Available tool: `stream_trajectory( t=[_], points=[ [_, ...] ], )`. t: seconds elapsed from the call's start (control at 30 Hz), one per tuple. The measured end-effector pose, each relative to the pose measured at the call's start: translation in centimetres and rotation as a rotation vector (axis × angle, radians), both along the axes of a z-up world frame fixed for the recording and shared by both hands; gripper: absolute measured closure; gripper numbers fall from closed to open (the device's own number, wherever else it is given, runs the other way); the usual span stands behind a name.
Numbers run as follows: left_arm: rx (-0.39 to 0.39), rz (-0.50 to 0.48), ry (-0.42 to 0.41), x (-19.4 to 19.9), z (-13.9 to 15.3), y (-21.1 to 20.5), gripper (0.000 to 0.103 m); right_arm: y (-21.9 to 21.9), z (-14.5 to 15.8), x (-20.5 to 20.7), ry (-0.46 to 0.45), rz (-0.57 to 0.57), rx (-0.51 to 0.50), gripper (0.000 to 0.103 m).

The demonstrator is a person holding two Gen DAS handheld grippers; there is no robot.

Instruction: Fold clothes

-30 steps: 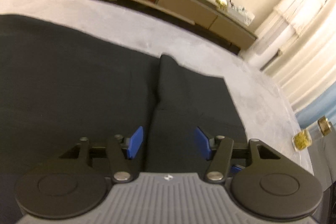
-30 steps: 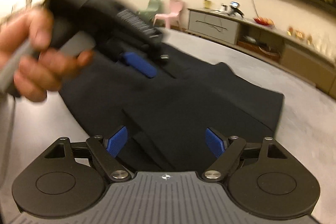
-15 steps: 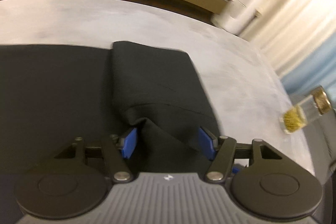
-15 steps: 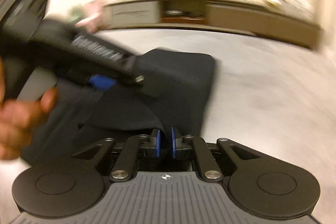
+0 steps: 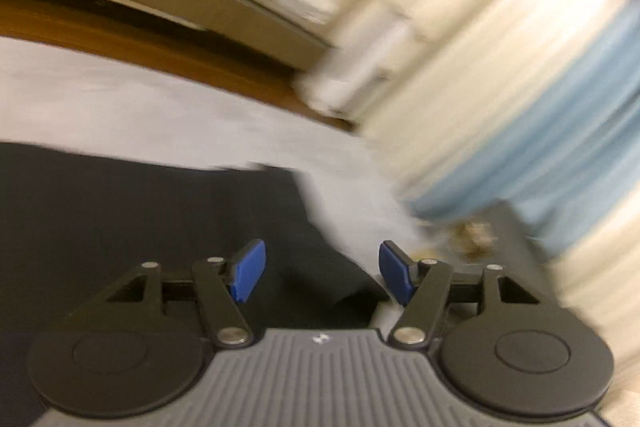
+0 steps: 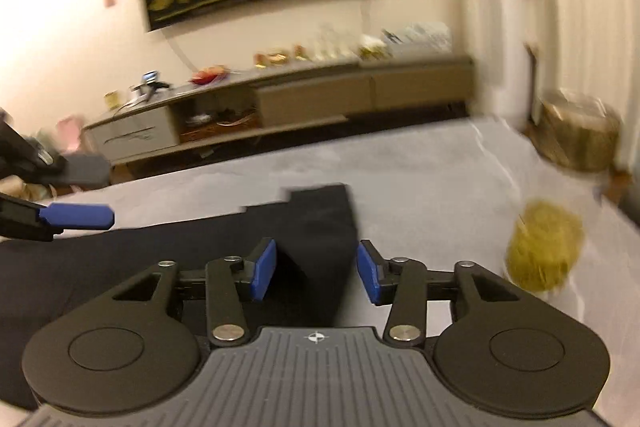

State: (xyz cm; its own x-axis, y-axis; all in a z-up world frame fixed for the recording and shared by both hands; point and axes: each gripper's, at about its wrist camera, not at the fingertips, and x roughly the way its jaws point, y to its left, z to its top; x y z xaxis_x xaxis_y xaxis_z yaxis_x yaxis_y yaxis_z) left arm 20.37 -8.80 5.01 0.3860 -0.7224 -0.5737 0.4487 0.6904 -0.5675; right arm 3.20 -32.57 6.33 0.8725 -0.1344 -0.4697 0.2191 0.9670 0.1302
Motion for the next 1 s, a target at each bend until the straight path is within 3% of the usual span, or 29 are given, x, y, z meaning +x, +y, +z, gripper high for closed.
stream_trajectory(
  t=[0.13,0.23,0.27,0.33,0.47,0.6,0.7,0.8,0.87,1.0],
  points=[
    [0.173,-0.014,0.005,-2.7,-3.7,1.0,0.041,1.5,0.5,0.6,-0.009,0.132,-0.126,0.047],
    [0.285,-0.037,0.009,-4.7,-6.4,1.4,0.041,1.6,-1.0,1.3,0.092,0.302,-0.129,0.045],
    [0.299,-0.04,-0.024,-5.4,-6.7,1.6,0.04,1.9,-2.0,1.7,0.129,0.335,-0.125,0.045],
    [0.323,-0.052,-0.058,-6.4,-6.7,2.5,0.04,2.2,-3.7,2.3,0.183,0.353,-0.14,0.045],
    [0.385,-0.067,-0.07,-6.8,-6.3,0.5,0.043,0.3,-5.0,3.3,0.248,0.264,-0.15,0.047],
    [0.259,-0.063,-0.018,-4.6,-5.0,-1.3,0.041,-0.5,-3.8,2.9,0.22,0.273,-0.076,0.046],
    [0.186,-0.061,0.01,-1.7,-4.5,-4.2,0.04,-0.3,-3.8,3.1,0.206,0.303,-0.083,0.04],
    [0.154,-0.043,0.062,1.7,-4.9,-7.4,0.04,-0.3,-4.2,3.6,0.212,0.283,-0.107,0.057],
    [0.142,-0.03,0.1,3.4,-5.6,-8.8,0.04,-0.2,-4.6,3.9,0.216,0.269,-0.123,0.101],
    [0.097,0.009,0.162,5.6,-7.5,-10.2,0.04,-0.2,-4.0,3.4,0.176,0.28,-0.12,0.101]
  ],
)
